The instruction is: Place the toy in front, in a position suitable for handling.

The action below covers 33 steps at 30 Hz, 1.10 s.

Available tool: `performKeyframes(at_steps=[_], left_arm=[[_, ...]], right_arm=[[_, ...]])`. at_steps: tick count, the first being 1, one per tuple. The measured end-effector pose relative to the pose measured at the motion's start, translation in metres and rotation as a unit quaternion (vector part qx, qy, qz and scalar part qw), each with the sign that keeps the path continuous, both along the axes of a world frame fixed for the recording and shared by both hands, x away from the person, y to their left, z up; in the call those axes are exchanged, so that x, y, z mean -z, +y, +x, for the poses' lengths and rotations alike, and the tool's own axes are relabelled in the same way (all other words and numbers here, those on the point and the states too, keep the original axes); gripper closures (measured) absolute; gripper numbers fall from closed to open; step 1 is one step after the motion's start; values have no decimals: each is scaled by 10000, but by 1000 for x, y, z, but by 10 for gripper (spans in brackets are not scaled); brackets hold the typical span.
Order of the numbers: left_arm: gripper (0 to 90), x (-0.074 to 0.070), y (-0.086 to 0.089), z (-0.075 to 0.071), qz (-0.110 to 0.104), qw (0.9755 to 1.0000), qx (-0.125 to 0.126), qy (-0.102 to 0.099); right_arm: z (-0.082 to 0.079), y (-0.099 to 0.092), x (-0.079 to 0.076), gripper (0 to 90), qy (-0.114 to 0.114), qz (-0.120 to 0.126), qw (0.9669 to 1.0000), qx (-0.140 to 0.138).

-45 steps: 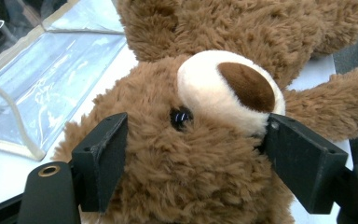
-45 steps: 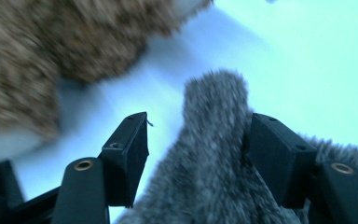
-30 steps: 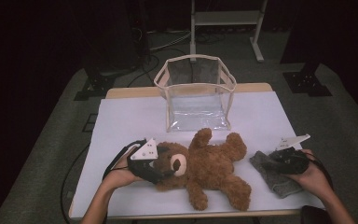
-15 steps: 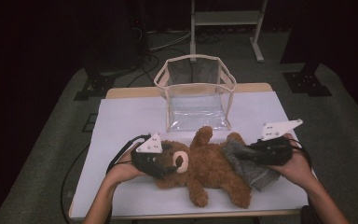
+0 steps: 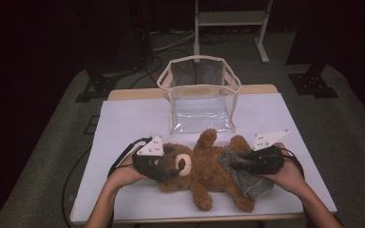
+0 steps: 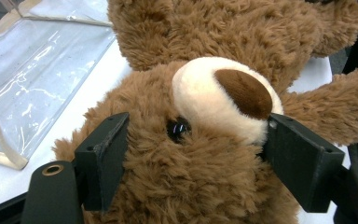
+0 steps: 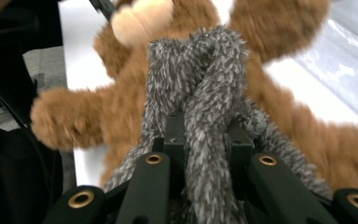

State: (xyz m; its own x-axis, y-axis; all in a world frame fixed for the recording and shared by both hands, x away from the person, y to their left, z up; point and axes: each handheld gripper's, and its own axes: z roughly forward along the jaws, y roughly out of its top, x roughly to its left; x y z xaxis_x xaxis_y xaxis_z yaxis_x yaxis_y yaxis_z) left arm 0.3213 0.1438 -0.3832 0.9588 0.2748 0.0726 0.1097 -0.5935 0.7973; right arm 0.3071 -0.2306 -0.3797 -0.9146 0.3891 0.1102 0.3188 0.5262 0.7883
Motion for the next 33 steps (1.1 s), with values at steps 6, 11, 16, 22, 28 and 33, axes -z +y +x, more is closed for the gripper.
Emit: performKeyframes(at_steps=[6,11,16,22,28,33], left_arm=[[239,-8,2,-2,-108,9998,119,-88],[241,-10,-7,-4,31,9993,331,-172],[296,-4,-14,4,252,9994,28,-216],[311,-1,-11,7,177,9998,-33,-111],[310,-1,-13,11,184,9998,-7,-57],[307,-1,-14,15,171,9998,-80,26]], right_arm=[[-3,-17,17,755,222,129,9995,173],[3,-8,11,754,78,6,9998,157],[15,-5,11,755,100,49,9997,214],[17,-21,27,755,340,-37,9987,380],[10,-27,2,754,167,158,9991,367],[9,3,-23,753,-75,140,9998,-81]])
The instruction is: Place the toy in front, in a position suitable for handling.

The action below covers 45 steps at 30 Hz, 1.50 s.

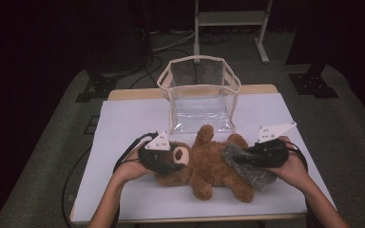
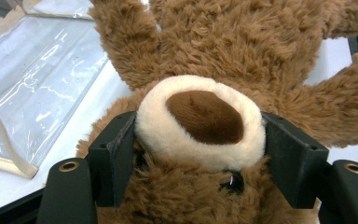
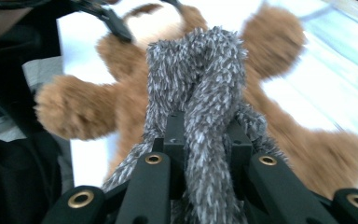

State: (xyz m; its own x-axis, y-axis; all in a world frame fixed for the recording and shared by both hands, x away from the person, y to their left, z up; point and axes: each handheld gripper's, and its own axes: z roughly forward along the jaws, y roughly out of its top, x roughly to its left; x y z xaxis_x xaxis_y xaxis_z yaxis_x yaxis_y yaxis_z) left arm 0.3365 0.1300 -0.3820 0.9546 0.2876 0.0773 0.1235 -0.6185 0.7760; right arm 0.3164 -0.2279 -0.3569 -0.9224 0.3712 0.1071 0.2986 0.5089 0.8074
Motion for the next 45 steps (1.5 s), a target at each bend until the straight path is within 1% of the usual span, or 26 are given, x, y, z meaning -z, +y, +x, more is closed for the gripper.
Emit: performKeyframes(at_steps=[2,4,5,6,7,9,11,13,14,16,17,18,20,23,25,26,27,28,30,32,36,37,38,39,42,45], left_arm=[[307,2,2,0,-51,10000,-11,-1],[308,3,4,-1,-65,10000,4,15],[308,3,4,-2,-92,10000,9,13],[308,4,4,-2,-95,10000,11,11],[308,4,4,-2,-90,10000,18,14],[308,3,4,-3,-93,9999,19,36],[308,3,3,-4,-59,10000,53,23],[308,3,2,-6,-54,10000,31,34],[308,3,2,-6,-62,10000,12,38],[308,3,2,-4,-73,10000,-21,50],[307,4,1,-3,-115,9999,-56,86],[307,4,1,-3,-115,9999,-56,86],[306,4,1,-2,-119,9998,-105,106],[300,2,-3,-5,-39,9998,-172,68],[300,2,-3,-5,-14,9998,-213,47],[301,2,-2,-5,-29,9997,-238,45],[302,2,-1,-5,-40,9997,-247,49],[303,3,-1,-4,-70,9996,-267,58],[302,3,0,-4,-98,9994,-313,65],[299,3,0,-3,-124,9992,-372,85],[297,2,-1,-3,-83,9991,-393,96],[297,1,-2,-3,-62,9992,-393,88],[297,1,-2,-3,-62,9992,-393,88],[297,1,-2,-3,-53,9992,-394,93],[295,1,-3,-4,-40,9994,-349,60],[290,1,-4,-6,-23,9997,-259,39]], right_arm=[[0,13,2,753,-13,-153,9998,-152],[-1,18,7,752,32,-203,9995,-226],[-3,12,12,752,92,-131,9997,-209],[-3,12,12,752,92,-131,9997,-209],[-7,4,17,752,137,-169,9997,-123],[-9,0,20,752,163,-188,9997,-85],[-15,-10,30,752,321,-268,9991,38],[-20,-18,37,752,391,-390,9984,125],[-22,-22,39,752,428,-374,9983,163],[-24,-27,34,752,415,-291,9985,184],[-25,-25,21,752,272,-175,9994,136],[-25,-25,21,752,272,-175,9994,136],[-26,-17,9,752,148,-95,9998,2],[-26,4,-1,750,26,-161,9995,-277],[-27,20,0,751,-2,-292,9986,-451],[-27,28,4,751,-26,-380,9978,-547],[-28,31,8,751,-23,-452,9973,-582],[-28,32,11,751,-27,-453,9971,-607],[-31,25,16,752,58,-333,9980,-535],[-35,14,20,751,91,-288,9985,-447],[-46,-9,32,752,190,-386,9987,-264],[-50,-20,37,752,255,-401,9987,-169],[-50,-20,37,752,255,-401,9987,-169],[-53,-27,38,751,306,-358,9989,-74],[-52,-28,35,751,292,-266,9992,-68],[-48,-17,26,751,145,-248,9995,-162]])
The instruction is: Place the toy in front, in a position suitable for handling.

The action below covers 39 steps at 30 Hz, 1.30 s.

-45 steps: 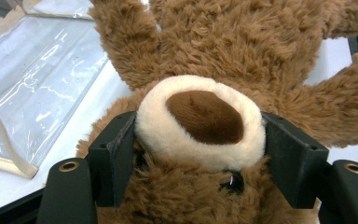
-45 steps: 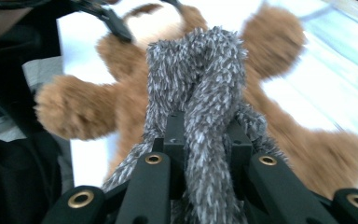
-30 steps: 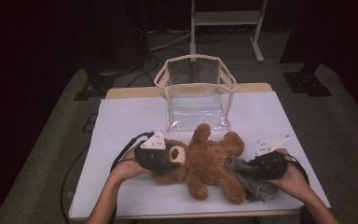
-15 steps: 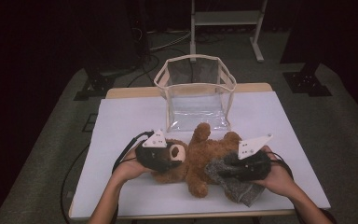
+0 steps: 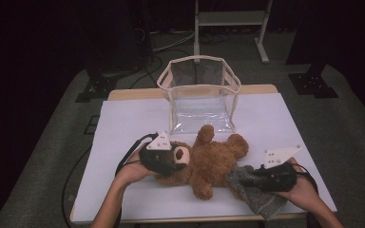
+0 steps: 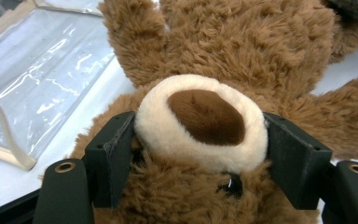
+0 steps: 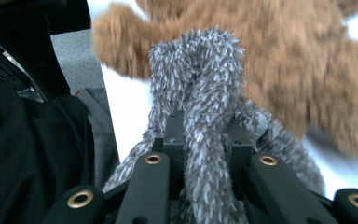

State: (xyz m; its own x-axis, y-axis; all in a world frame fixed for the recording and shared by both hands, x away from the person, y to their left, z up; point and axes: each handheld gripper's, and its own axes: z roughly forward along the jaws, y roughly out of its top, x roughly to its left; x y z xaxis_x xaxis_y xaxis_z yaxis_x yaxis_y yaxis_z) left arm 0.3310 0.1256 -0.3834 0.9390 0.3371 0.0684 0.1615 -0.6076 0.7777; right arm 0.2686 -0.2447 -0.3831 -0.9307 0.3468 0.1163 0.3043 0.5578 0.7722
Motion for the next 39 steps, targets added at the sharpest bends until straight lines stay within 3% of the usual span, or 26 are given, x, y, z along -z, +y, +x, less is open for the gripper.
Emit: performKeyframes(at_steps=[5,8,14,21,25,30,33,39], left_arm=[[289,-1,0,-2,61,10000,-1,-27],[291,0,1,-2,41,10000,-37,-11],[291,-1,0,-2,38,10000,-60,2],[293,-3,-3,-8,175,9996,235,-42],[292,-3,-2,-8,243,9992,305,-59],[290,-1,0,-8,179,9995,265,-35],[292,0,1,-8,100,9996,277,-7],[294,-1,0,-9,160,9993,344,-35]], right_arm=[[11,31,-5,751,-100,-11,9995,-308],[11,37,-3,751,-87,-4,9991,-423],[1,13,8,751,59,17,9995,-299],[-2,-16,13,751,126,46,9999,86],[7,-8,2,748,-78,129,9998,153],[21,13,-7,745,-247,121,9996,-24],[23,13,-1,745,-159,160,9997,-43],[17,-8,15,744,141,263,9994,150]])
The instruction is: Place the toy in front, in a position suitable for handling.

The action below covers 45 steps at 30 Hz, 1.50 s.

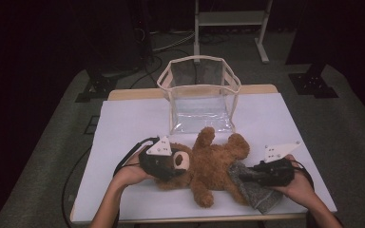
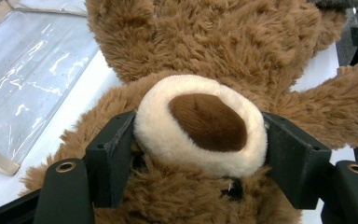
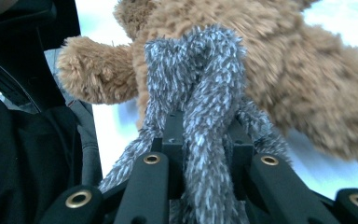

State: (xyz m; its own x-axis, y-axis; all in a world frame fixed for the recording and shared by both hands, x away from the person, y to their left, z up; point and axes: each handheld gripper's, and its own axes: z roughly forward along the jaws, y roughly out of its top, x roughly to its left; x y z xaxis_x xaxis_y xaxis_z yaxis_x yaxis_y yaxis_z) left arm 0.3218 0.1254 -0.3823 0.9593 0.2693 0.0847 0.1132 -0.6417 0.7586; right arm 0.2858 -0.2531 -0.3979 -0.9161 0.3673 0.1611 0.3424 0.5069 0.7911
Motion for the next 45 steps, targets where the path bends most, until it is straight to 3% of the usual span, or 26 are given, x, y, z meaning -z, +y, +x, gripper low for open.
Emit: performKeyframes(at_steps=[5,13,19,25,30,36,40,45], left_arm=[[294,0,0,0,6,10000,15,-2],[293,-2,4,-4,96,9997,225,39],[277,-8,1,-7,126,9995,264,-75],[307,-8,-9,-9,184,9990,413,12],[327,-6,-6,-11,141,9991,387,64],[326,-5,-6,-9,126,9991,399,115],[325,-5,-7,-9,143,9989,421,135],[325,-5,-8,-12,200,9988,442,109]], right_arm=[[4,1,-17,744,-191,20,9998,20],[30,29,-42,744,-503,-35,9987,-94],[31,44,-30,746,-349,-145,9989,-272],[19,44,-28,745,-340,-119,9987,-367],[20,32,-24,745,-286,-38,9991,-301],[22,2,-14,746,-155,-301,9994,109],[23,-4,-30,746,-347,-165,9990,209],[33,20,-54,745,-648,-131,9978,22]])
